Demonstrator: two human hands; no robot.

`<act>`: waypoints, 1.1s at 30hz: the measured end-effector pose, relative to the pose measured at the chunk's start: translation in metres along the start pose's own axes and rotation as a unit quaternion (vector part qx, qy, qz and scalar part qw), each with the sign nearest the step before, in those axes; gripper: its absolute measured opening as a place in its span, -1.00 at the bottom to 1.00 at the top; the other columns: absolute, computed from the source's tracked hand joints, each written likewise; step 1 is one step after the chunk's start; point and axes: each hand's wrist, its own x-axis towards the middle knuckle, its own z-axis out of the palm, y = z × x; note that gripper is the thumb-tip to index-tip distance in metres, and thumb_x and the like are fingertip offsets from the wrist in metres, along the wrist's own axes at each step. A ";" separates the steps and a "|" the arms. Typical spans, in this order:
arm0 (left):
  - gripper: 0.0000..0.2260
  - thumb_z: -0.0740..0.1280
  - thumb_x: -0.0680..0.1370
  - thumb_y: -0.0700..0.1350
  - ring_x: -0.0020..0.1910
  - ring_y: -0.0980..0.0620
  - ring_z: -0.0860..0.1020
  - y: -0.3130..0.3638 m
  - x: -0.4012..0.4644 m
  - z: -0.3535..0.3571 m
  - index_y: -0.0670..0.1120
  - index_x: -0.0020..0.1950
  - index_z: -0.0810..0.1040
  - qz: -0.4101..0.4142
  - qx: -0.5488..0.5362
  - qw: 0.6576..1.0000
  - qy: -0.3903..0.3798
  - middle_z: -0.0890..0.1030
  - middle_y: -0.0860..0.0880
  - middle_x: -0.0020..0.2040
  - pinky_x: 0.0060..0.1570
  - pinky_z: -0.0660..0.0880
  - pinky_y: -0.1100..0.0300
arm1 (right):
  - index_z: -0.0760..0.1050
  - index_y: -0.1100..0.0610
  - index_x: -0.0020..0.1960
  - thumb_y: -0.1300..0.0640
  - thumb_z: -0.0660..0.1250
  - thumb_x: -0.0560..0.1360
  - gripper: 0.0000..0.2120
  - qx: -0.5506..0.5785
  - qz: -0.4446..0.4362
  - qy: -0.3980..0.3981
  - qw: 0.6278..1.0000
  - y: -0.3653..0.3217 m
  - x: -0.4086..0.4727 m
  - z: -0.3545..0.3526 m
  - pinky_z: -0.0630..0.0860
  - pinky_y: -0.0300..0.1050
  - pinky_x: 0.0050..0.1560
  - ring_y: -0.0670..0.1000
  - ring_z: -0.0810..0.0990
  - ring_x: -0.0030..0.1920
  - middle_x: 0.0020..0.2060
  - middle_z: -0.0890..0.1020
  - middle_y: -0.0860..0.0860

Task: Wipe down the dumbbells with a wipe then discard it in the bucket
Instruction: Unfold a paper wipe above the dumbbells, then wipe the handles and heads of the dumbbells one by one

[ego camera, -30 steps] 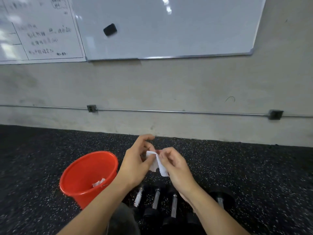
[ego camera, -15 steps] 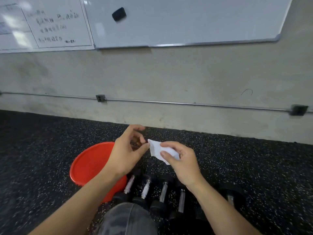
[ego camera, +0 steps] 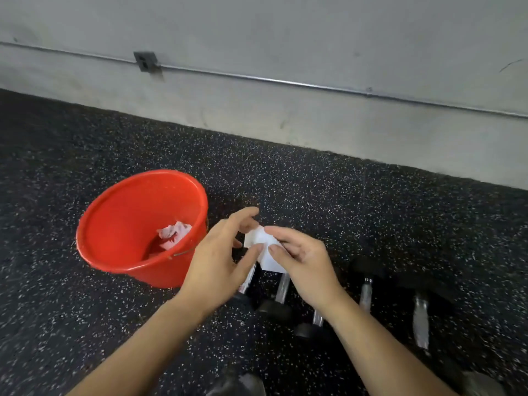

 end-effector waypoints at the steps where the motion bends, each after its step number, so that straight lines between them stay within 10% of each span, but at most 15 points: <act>1: -0.50 0.44 0.60 -0.06 0.22 0.10 0.57 -0.016 0.001 0.008 0.11 0.50 0.36 -0.022 -0.025 0.999 -0.008 0.59 0.25 0.19 0.13 0.54 0.20 | 0.60 0.09 0.28 0.34 0.36 0.57 -0.67 0.008 0.011 -0.010 1.000 0.012 0.010 0.004 0.52 -0.18 0.25 -0.11 0.65 0.20 0.16 0.70 -0.10; 19: -0.51 0.44 0.54 -0.39 -0.08 0.01 0.67 -0.210 -0.023 0.105 -0.05 0.39 0.44 -0.372 -0.323 0.862 0.123 0.67 -0.09 -0.04 0.02 0.61 0.20 | 0.62 0.02 0.20 0.26 0.38 0.57 -0.75 -0.076 0.057 -0.101 0.990 0.200 0.084 0.068 0.55 -0.19 0.19 -0.06 0.62 0.19 0.12 0.67 -0.11; 28: -0.56 0.42 0.55 -0.40 -0.07 -0.11 0.71 -0.228 -0.041 0.107 -0.02 0.33 0.48 -0.379 -0.299 0.865 0.136 0.65 -0.24 0.03 -0.03 0.65 0.08 | 0.56 0.10 0.36 0.27 0.28 0.64 -0.68 -0.079 0.071 -0.126 0.986 0.232 0.088 0.098 0.49 -0.31 0.22 -0.20 0.61 0.23 0.20 0.67 -0.11; 33: -0.58 0.44 0.55 -0.30 0.14 0.16 0.63 -0.248 -0.065 0.104 0.09 0.29 0.49 -0.339 -0.129 0.927 0.099 0.65 0.09 0.12 0.17 0.54 0.27 | 0.58 -0.05 0.27 0.14 0.35 0.60 -0.73 -0.166 0.086 -0.091 0.978 0.261 0.102 0.110 0.57 -0.13 0.18 -0.20 0.63 0.13 0.09 0.69 -0.16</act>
